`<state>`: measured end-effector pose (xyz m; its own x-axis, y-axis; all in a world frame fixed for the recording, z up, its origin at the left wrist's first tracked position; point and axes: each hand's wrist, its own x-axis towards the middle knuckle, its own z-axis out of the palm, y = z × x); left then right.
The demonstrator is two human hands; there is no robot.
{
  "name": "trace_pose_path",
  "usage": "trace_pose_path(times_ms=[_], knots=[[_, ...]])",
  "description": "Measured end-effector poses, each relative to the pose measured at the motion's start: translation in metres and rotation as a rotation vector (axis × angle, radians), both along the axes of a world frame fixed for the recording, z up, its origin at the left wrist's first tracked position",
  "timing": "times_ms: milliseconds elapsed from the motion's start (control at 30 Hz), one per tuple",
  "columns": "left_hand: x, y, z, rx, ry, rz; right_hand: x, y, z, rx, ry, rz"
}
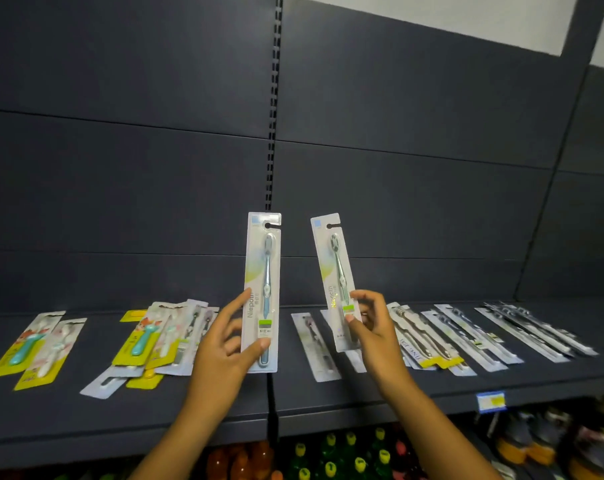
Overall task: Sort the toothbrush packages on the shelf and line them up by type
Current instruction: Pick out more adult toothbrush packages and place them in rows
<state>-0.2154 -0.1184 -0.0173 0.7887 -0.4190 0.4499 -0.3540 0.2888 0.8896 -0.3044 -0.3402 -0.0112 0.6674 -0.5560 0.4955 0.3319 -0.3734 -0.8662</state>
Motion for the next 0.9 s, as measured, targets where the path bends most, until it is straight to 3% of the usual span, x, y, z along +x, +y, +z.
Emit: trace_pose_path(times_ms=[500, 900], knots=[[-0.114, -0.166, 0.011, 0.014, -0.021, -0.027, -0.135, -0.161, 0.009, 0.097, -0.025, -0.051], [-0.097, -0.272, 0.005, 0.011, -0.014, -0.147, -0.143, -0.257, 0.000, 0.111, -0.024, -0.208]])
